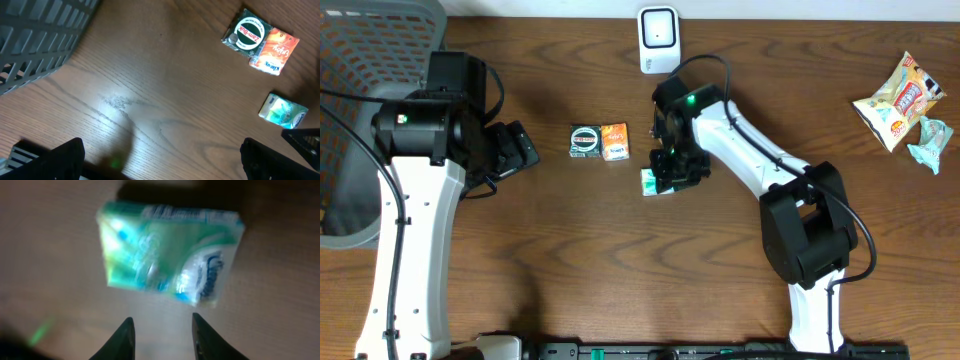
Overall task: Scan the item barcode
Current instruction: 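Move the right gripper back to the Kleenex tissue pack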
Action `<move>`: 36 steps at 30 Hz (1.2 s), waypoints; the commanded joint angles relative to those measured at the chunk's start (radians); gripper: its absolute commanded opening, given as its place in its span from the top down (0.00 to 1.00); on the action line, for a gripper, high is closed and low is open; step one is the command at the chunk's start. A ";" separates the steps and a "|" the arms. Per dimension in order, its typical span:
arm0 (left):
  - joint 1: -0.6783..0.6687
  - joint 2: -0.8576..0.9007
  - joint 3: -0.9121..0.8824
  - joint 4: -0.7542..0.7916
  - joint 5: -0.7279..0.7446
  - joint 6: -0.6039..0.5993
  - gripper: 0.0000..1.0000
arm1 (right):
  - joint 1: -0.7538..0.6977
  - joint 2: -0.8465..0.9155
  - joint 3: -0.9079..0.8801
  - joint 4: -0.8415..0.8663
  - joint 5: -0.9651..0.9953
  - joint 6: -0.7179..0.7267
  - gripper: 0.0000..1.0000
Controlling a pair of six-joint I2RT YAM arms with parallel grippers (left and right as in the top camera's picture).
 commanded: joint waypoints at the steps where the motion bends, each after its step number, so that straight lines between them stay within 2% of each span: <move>1: 0.001 0.005 0.001 -0.006 -0.006 -0.009 0.02 | -0.005 -0.009 -0.062 0.066 0.063 0.166 0.69; 8: 0.000 0.005 0.001 -0.006 -0.006 -0.009 0.02 | -0.083 -0.009 -0.085 0.257 0.096 0.169 0.67; 10: 0.000 0.005 0.001 -0.006 -0.006 -0.009 0.03 | -0.113 -0.009 -0.061 0.299 0.091 0.127 0.66; 16: 0.000 0.005 0.001 -0.006 -0.006 -0.009 0.02 | -0.181 -0.010 0.090 0.196 0.011 -0.006 0.65; 20: 0.000 0.005 0.001 -0.006 -0.006 -0.009 0.02 | -0.174 -0.010 0.112 0.168 -0.032 -0.003 0.66; 24: 0.001 0.005 0.001 -0.006 -0.006 -0.009 0.02 | -0.137 -0.009 0.090 0.222 -0.031 0.011 0.70; 25: 0.000 0.005 0.001 -0.006 -0.006 -0.009 0.02 | -0.120 -0.009 0.082 0.256 -0.026 0.011 0.68; 29: 0.000 0.005 0.001 -0.006 -0.006 -0.009 0.02 | -0.061 -0.006 0.041 0.408 0.047 0.011 0.45; 30: 0.000 0.005 0.001 -0.006 -0.006 -0.009 0.02 | -0.047 -0.005 0.032 0.443 0.080 0.011 0.44; 32: 0.001 0.005 0.001 -0.006 -0.006 -0.009 0.02 | -0.013 0.003 0.008 0.513 0.147 0.014 0.45; 36: 0.001 0.005 0.001 -0.006 -0.006 -0.009 0.02 | 0.023 0.021 -0.014 0.531 0.272 0.062 0.56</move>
